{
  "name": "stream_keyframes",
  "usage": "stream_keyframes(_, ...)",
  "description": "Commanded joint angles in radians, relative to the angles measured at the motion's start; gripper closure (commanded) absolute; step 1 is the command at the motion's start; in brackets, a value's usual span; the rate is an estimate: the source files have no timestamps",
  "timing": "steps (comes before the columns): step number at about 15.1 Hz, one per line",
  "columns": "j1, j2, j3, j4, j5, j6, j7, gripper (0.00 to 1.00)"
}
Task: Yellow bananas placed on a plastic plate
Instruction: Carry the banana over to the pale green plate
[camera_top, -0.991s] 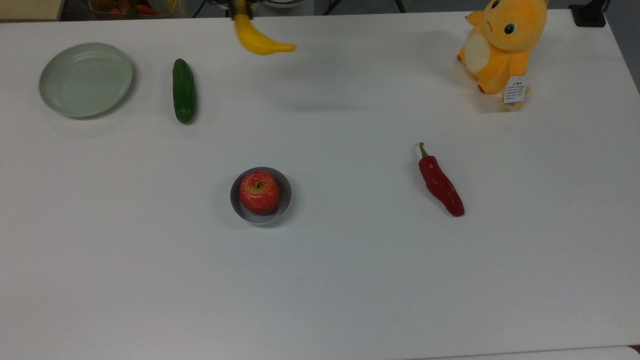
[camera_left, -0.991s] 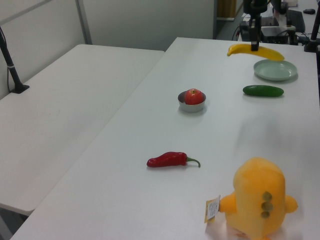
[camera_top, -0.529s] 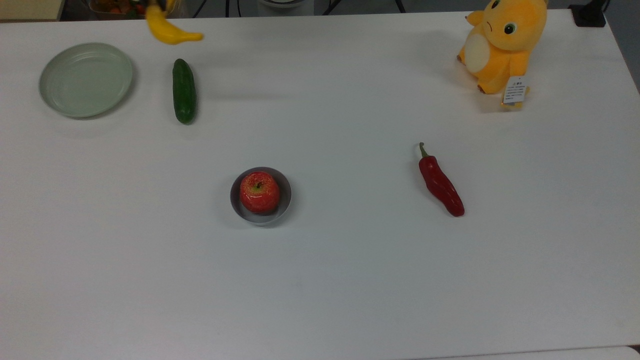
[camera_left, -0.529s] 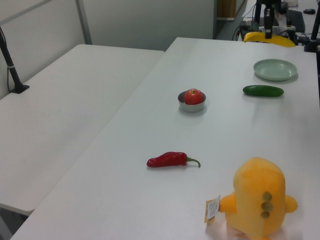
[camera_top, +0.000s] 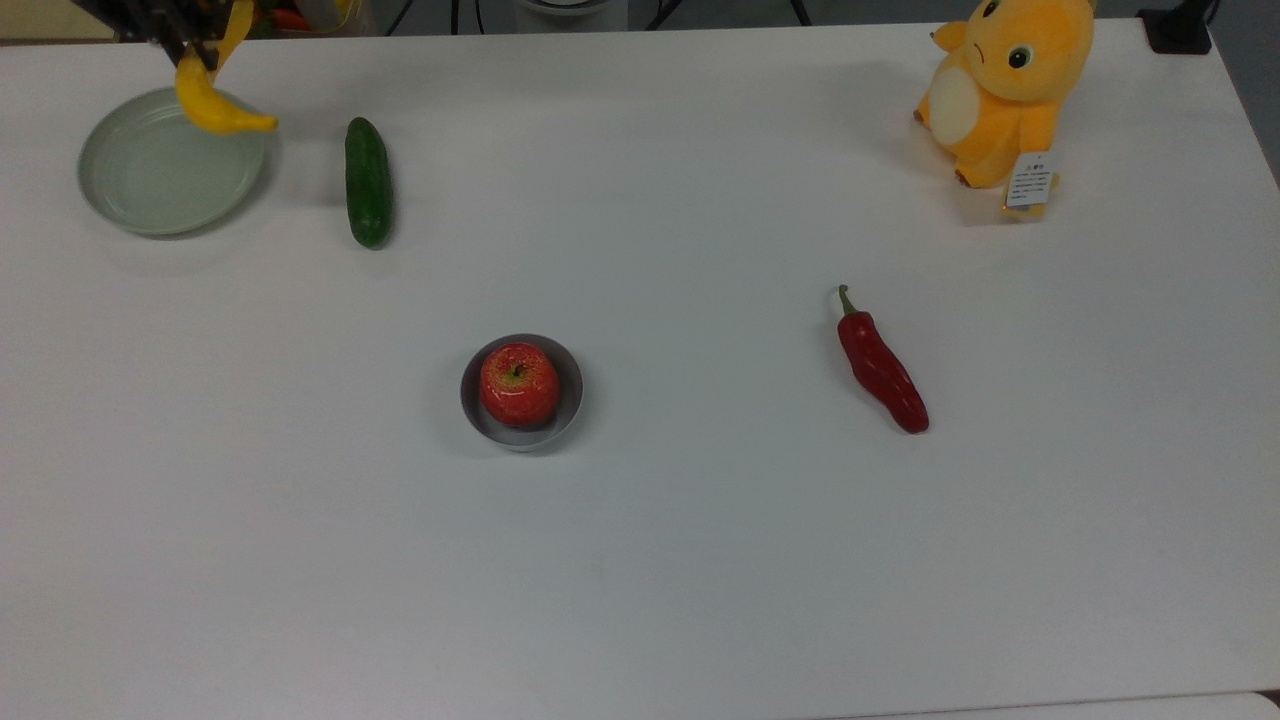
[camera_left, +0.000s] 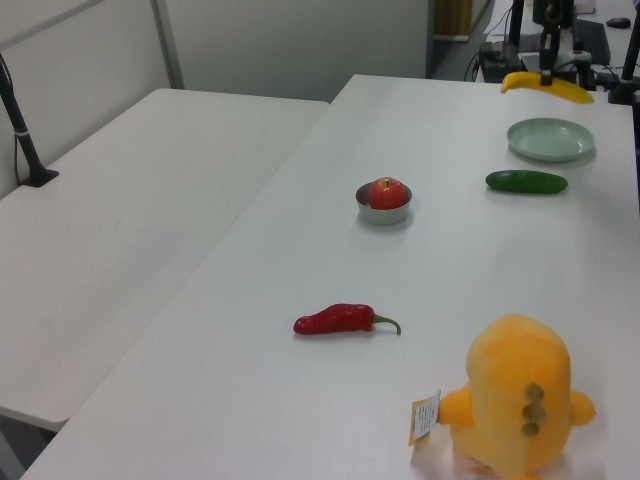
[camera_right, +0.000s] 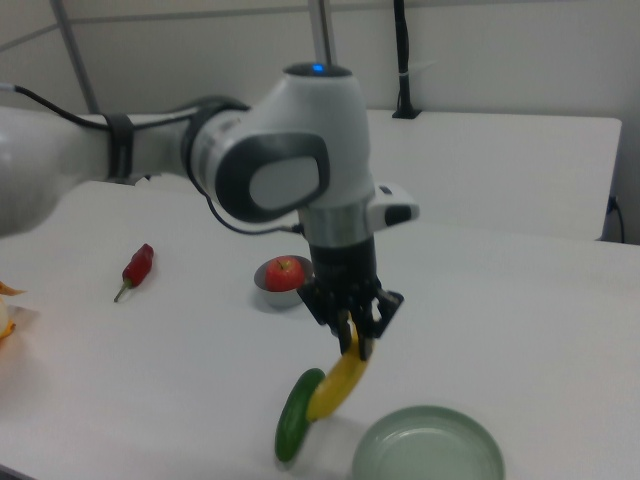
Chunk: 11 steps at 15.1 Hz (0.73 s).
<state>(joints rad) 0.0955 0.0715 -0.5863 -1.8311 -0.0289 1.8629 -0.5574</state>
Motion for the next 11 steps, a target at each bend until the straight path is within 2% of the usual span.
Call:
stream_keyframes(1,-0.037,0.049,-0.006,-0.053,-0.016,0.114,-0.059,1.0)
stream_keyframes(6,-0.1,0.154,-0.006,-0.066,-0.014,0.225,-0.173,1.0)
stream_keyframes(11,-0.148,0.218,-0.003,-0.065,-0.013,0.32,-0.253,1.0)
